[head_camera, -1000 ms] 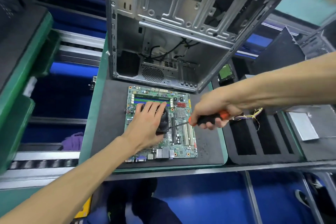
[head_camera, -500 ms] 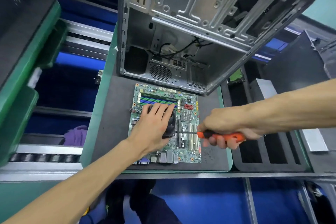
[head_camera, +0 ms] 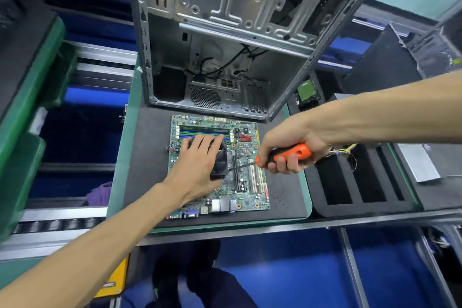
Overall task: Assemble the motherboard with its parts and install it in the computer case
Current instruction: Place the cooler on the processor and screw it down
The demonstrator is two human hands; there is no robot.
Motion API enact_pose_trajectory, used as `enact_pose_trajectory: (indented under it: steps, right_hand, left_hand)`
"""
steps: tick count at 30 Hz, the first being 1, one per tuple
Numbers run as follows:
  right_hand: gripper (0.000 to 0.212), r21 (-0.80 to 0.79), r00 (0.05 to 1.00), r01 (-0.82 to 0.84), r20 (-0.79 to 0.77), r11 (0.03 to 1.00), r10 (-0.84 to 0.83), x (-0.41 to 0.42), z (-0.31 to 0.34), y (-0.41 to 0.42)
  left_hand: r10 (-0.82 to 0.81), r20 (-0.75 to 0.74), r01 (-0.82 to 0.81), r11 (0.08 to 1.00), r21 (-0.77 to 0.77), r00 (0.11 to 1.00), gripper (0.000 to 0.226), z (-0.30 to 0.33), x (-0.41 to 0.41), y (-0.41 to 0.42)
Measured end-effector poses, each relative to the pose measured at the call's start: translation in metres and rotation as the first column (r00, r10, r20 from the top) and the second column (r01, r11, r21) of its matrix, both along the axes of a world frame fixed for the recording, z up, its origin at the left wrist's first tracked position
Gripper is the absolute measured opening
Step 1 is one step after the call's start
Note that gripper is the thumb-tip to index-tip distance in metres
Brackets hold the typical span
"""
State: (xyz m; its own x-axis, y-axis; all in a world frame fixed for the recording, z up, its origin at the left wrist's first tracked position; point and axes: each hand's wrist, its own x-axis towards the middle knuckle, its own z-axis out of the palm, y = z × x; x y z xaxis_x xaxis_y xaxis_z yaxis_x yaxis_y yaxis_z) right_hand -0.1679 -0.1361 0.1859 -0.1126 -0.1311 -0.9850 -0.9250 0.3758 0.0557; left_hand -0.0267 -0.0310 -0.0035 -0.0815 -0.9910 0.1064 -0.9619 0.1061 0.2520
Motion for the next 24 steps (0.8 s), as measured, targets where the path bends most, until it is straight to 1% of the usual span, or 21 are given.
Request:
enact_pose_trajectory:
  steps: [1,2,3,4,5,6,7,8,9,10,11,12,13,14,15,16,17,18,20,22,24]
  right_hand:
    - [0.026,-0.064,0.993,-0.119,0.006,0.991,0.120,0.002,0.001,-0.002]
    - [0.027,-0.145,0.958,-0.283,0.007,0.948,0.287,0.003,0.002,-0.003]
    - [0.030,-0.250,0.857,-0.503,-0.022,0.828,0.514,0.002,0.004,-0.003]
    - [0.035,-0.345,0.638,-0.746,-0.123,0.570,0.760,0.002,0.007,-0.002]
    - [0.040,-0.400,0.318,-0.895,-0.263,0.197,0.911,0.002,0.011,0.001]
    - [0.040,-0.399,0.003,-0.902,-0.384,-0.163,0.923,0.002,0.014,0.004]
    - [0.035,-0.382,-0.186,-0.849,-0.432,-0.366,0.882,0.003,0.014,0.007]
    - [0.030,-0.374,-0.291,-0.803,-0.432,-0.463,0.854,0.005,0.014,0.008]
    - [0.027,-0.383,-0.288,-0.805,-0.416,-0.454,0.862,0.005,0.013,0.009]
    - [0.027,-0.380,-0.256,-0.826,-0.406,-0.417,0.877,0.005,0.011,0.008]
    - [0.031,-0.397,-0.114,-0.876,-0.382,-0.274,0.917,0.004,0.009,0.008]
    - [0.035,-0.395,0.075,-0.916,-0.328,-0.064,0.942,0.005,0.006,0.009]
    - [0.036,-0.381,0.356,-0.890,-0.239,0.249,0.903,0.005,0.001,0.008]
    - [0.035,-0.324,0.649,-0.745,-0.155,0.583,0.744,0.006,-0.003,0.006]
    - [0.033,-0.226,0.863,-0.505,-0.104,0.833,0.495,0.008,-0.006,0.004]
    - [0.032,-0.135,0.966,-0.252,-0.086,0.958,0.242,0.011,-0.007,0.002]
    - [0.032,-0.070,0.996,-0.043,-0.087,0.997,0.037,0.013,-0.006,0.000]
    - [0.034,-0.018,0.989,0.109,-0.094,0.994,-0.110,0.014,-0.003,-0.002]
    - [0.035,0.062,0.956,0.287,-0.076,0.956,-0.282,0.015,0.002,-0.003]
    - [0.036,0.101,0.934,0.358,-0.048,0.928,-0.355,0.010,0.003,-0.004]
    - [0.037,0.122,0.943,0.333,-0.025,0.935,-0.332,0.003,0.002,-0.005]
  left_hand:
    - [0.003,-0.001,-0.003,1.000,-0.001,1.000,0.102,0.000,0.001,0.000]
    - [0.005,-0.004,-0.005,1.000,-0.001,1.000,0.102,0.000,0.001,0.000]
    - [0.006,-0.008,-0.006,1.000,0.003,1.000,0.101,0.000,0.001,0.001]
    - [0.007,-0.011,-0.007,1.000,0.007,1.000,0.101,0.000,0.001,0.001]
    - [0.007,-0.010,-0.007,1.000,0.009,1.000,0.101,0.000,0.001,0.000]
    - [0.007,-0.006,-0.007,1.000,0.008,1.000,0.101,0.000,0.001,0.000]
    - [0.006,-0.004,-0.006,1.000,0.004,1.000,0.101,0.000,0.001,0.000]
    - [0.005,-0.006,-0.005,1.000,-0.003,1.000,0.101,-0.001,0.001,0.000]
    - [0.003,-0.008,-0.003,1.000,-0.013,1.000,0.101,-0.002,0.001,-0.001]
    - [0.003,-0.009,-0.003,1.000,-0.024,1.000,0.100,-0.003,0.000,-0.001]
    - [0.003,-0.008,-0.003,0.999,-0.034,1.000,0.100,-0.003,0.000,-0.001]
    - [0.004,-0.005,-0.004,0.999,-0.046,1.000,0.101,-0.004,0.000,-0.001]
    - [0.005,-0.004,-0.005,0.998,-0.057,1.000,0.101,-0.005,-0.001,-0.001]
    - [0.002,-0.007,-0.003,0.998,-0.070,1.000,0.101,-0.006,-0.001,-0.001]
    - [-0.001,-0.013,0.000,0.997,-0.081,1.000,0.101,-0.007,-0.001,-0.001]
    - [-0.004,-0.018,0.003,0.996,-0.092,1.000,0.101,-0.008,-0.002,0.000]
    - [-0.006,-0.020,0.004,0.995,-0.105,1.000,0.101,-0.009,-0.002,-0.001]
    - [-0.005,-0.023,0.003,0.993,-0.116,1.000,0.100,-0.009,-0.003,-0.001]
    - [-0.003,-0.030,-0.001,0.993,-0.116,1.000,0.101,-0.008,-0.003,-0.001]
    - [-0.003,-0.020,0.001,0.995,-0.103,1.000,0.102,-0.005,-0.001,-0.001]
    - [-0.012,-0.006,0.012,0.997,-0.074,1.000,0.102,-0.002,0.000,0.000]
